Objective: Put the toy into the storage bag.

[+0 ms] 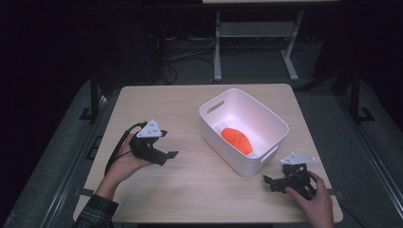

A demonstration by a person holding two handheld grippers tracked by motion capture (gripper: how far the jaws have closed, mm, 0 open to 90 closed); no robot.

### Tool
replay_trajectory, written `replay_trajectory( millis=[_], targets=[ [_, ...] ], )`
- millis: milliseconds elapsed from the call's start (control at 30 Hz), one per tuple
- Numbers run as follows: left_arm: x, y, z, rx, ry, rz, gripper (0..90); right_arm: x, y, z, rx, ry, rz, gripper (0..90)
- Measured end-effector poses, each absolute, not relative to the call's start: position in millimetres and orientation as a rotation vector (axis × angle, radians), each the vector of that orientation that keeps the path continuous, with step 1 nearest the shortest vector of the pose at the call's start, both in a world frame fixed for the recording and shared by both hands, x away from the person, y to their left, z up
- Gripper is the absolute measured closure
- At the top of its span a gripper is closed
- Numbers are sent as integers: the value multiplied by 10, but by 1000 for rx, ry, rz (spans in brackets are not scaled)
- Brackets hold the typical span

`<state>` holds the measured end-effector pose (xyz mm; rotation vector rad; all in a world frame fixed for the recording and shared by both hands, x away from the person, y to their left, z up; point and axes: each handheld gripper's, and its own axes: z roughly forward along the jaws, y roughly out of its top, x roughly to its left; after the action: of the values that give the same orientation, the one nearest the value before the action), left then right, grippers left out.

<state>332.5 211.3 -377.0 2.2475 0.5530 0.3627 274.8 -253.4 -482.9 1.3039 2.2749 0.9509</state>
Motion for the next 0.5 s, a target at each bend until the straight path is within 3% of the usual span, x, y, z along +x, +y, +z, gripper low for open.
replay_trajectory(
  millis=[500],
  targets=[
    [3056,2267,-4063,2199,620,367,144,2748,-2533,-4829,1304,2275,951,7]
  ],
)
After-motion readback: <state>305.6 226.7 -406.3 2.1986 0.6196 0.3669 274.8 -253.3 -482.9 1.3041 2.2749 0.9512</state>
